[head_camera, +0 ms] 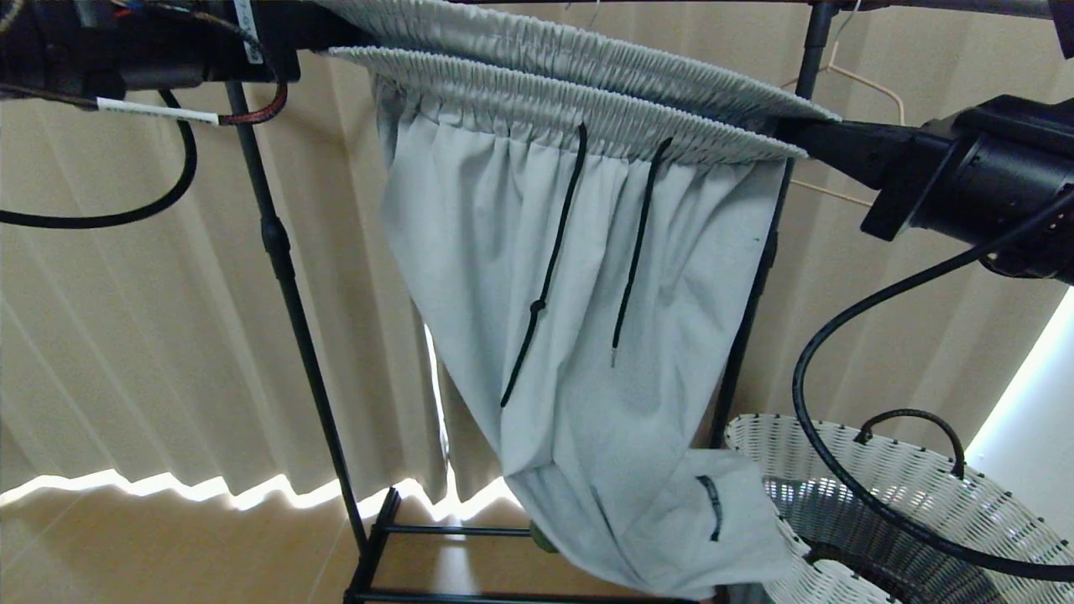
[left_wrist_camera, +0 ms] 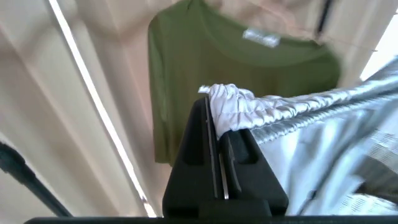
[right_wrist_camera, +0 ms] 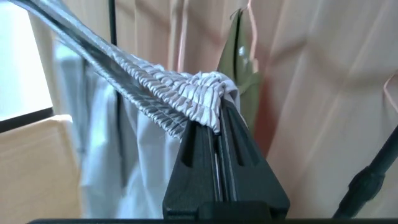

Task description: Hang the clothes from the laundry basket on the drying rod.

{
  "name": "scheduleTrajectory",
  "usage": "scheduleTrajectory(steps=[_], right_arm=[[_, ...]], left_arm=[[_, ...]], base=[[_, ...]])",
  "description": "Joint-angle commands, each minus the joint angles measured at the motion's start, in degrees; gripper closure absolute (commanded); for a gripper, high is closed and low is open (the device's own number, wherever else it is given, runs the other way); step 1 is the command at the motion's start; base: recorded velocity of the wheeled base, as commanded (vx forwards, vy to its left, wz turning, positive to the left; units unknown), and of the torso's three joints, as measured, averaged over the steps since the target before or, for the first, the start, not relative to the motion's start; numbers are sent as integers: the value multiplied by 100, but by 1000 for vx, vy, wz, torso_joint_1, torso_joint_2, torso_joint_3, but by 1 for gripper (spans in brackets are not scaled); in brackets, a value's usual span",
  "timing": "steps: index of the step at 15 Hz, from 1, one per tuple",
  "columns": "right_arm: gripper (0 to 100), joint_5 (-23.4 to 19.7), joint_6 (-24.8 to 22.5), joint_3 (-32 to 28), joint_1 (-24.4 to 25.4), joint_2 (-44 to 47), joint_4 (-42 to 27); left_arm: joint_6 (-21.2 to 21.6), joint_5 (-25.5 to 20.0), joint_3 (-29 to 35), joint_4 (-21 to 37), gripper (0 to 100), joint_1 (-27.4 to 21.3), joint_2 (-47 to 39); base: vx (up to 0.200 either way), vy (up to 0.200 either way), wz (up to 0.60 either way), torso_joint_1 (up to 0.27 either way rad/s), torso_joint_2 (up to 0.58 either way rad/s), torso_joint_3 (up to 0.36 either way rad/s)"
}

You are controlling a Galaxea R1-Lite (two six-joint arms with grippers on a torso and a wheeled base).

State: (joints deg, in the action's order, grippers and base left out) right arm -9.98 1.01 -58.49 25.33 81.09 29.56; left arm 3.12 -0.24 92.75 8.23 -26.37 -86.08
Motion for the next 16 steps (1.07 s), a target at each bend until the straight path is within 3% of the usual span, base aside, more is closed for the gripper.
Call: scheduleTrajectory(steps=[1,6,11,15,16], right_arm=[[100,5,-5,-13,-11,82,-12],[100,32,-259,523,-11,29,-21],[100,40,-312,470,-46,73,-3],[100,40,-321,391,-380,73,-12],[100,40,-321,391,-433,65,-12]], left_arm=[[4,-2,-20,21,100,-35,-58],[198,16,-1408,12,100,-334,188],[259,-11,-1751,30,100,-378,539],[242,-731,-1742,30,100,-413,759],[259,-740,-1734,-5,100,-413,724]], base=[[0,0,0,0,0,0],[0,0,0,0,0,0],[0,0,0,0,0,0],[0,0,0,0,0,0],[0,0,0,0,0,0]])
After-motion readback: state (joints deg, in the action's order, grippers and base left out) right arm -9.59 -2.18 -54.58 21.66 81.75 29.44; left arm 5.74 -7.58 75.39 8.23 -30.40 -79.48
